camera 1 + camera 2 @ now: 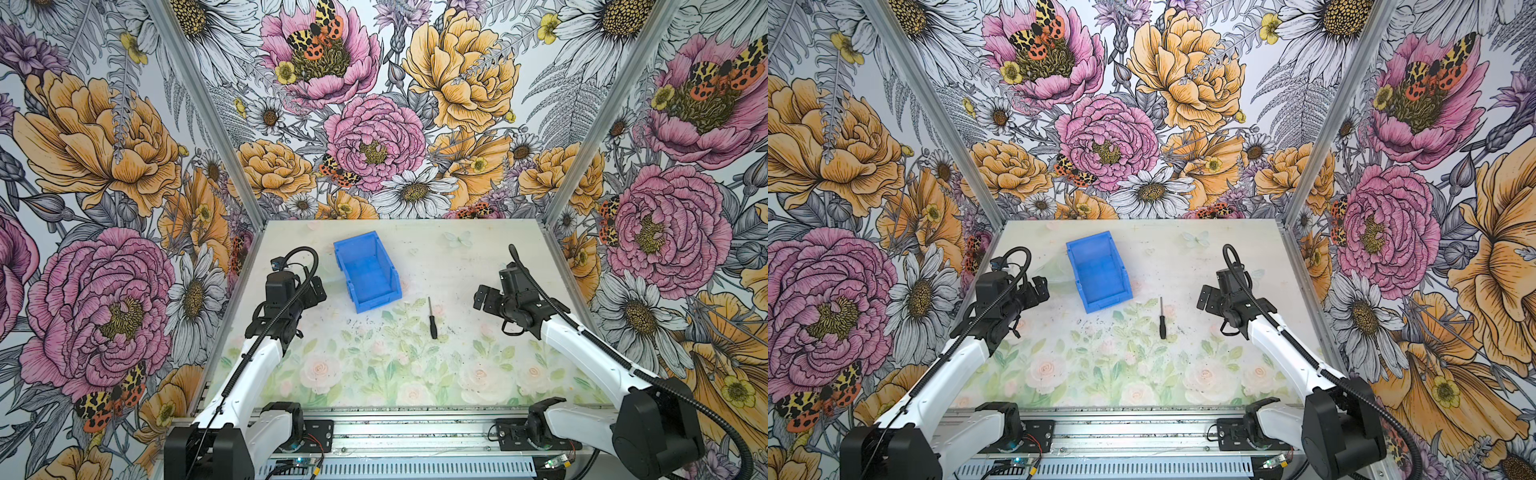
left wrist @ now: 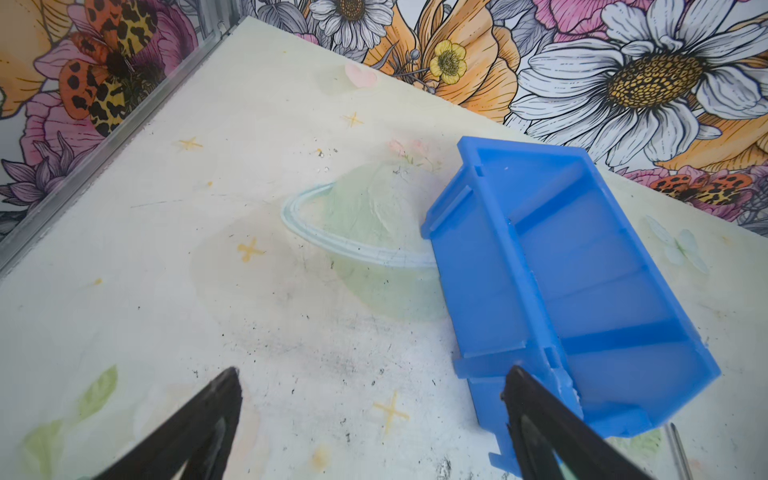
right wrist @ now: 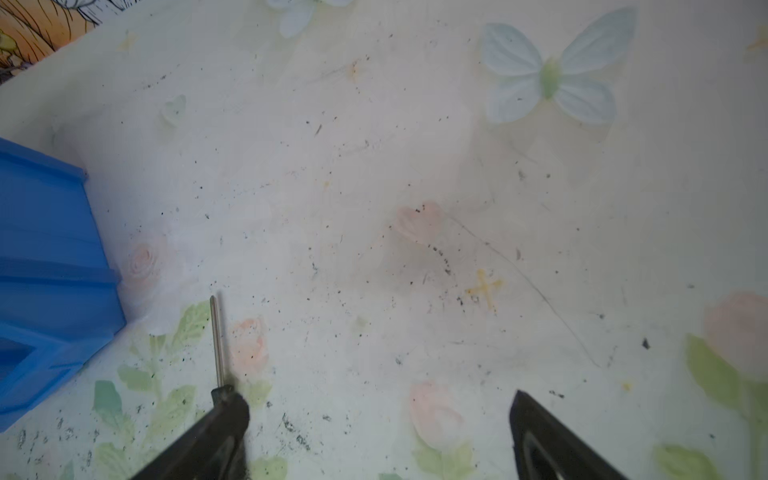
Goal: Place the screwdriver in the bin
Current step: 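Move the right gripper over the black-handled screwdriver while the left arm lifts slightly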
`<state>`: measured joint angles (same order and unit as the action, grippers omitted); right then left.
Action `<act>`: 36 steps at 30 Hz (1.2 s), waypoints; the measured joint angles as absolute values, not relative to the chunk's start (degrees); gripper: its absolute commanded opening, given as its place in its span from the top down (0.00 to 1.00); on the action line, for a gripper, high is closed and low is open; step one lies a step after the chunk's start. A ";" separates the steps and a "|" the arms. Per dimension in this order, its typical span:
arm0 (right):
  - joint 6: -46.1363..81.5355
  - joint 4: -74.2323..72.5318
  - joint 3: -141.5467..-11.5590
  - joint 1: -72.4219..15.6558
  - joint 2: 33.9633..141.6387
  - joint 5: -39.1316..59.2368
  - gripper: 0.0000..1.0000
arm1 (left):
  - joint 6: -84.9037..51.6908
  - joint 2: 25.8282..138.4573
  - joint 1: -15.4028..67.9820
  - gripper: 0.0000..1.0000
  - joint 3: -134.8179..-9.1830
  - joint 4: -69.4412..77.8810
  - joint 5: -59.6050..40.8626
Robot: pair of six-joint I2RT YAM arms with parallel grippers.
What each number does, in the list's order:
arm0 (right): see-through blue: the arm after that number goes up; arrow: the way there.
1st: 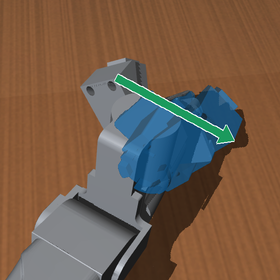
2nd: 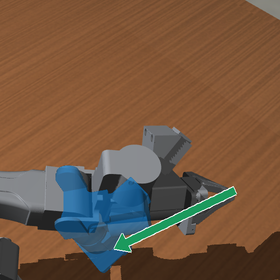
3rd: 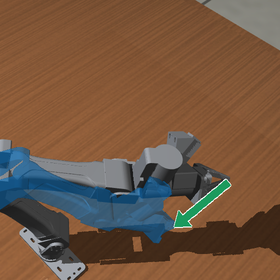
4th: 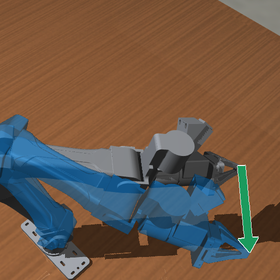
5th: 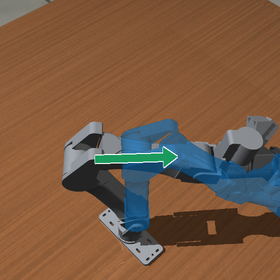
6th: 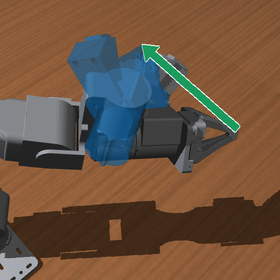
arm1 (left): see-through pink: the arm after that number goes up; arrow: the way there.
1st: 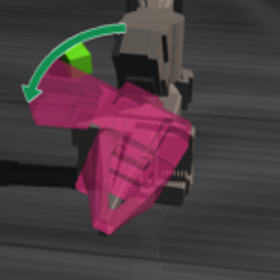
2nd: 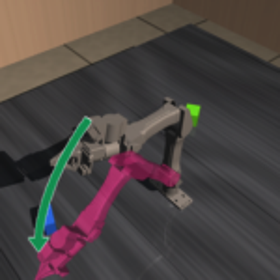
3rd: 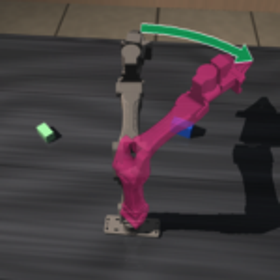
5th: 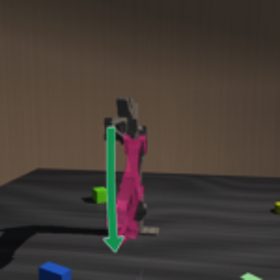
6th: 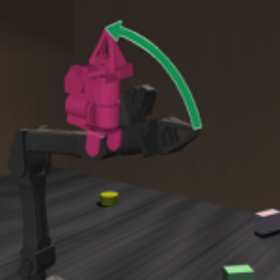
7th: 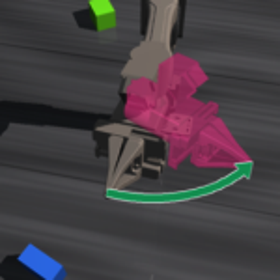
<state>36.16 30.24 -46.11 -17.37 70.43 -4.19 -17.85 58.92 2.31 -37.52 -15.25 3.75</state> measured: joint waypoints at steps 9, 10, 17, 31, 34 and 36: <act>39.40 35.64 -51.88 -29.17 79.44 -4.03 0.01 | -20.10 58.92 3.68 0.01 -37.74 -21.19 -3.42; 39.55 35.90 -52.47 -30.24 80.49 -4.08 0.00 | -20.32 58.92 4.03 0.01 -37.74 -21.56 -4.49; 39.55 36.67 -57.36 -34.96 88.09 -4.21 0.02 | -24.25 57.58 7.05 0.01 -37.74 -26.37 -11.86; 36.62 36.62 -63.59 -38.09 98.52 -3.55 0.14 | -30.57 49.74 15.40 0.01 -36.60 -30.55 -14.92; 36.14 36.51 -63.96 -38.35 100.31 -3.05 0.19 | -30.85 48.40 15.64 0.01 -36.42 -30.70 -15.11; 35.92 36.51 -63.99 -38.50 101.06 -2.87 0.22 | -31.18 47.77 15.64 0.01 -36.42 -30.68 -15.14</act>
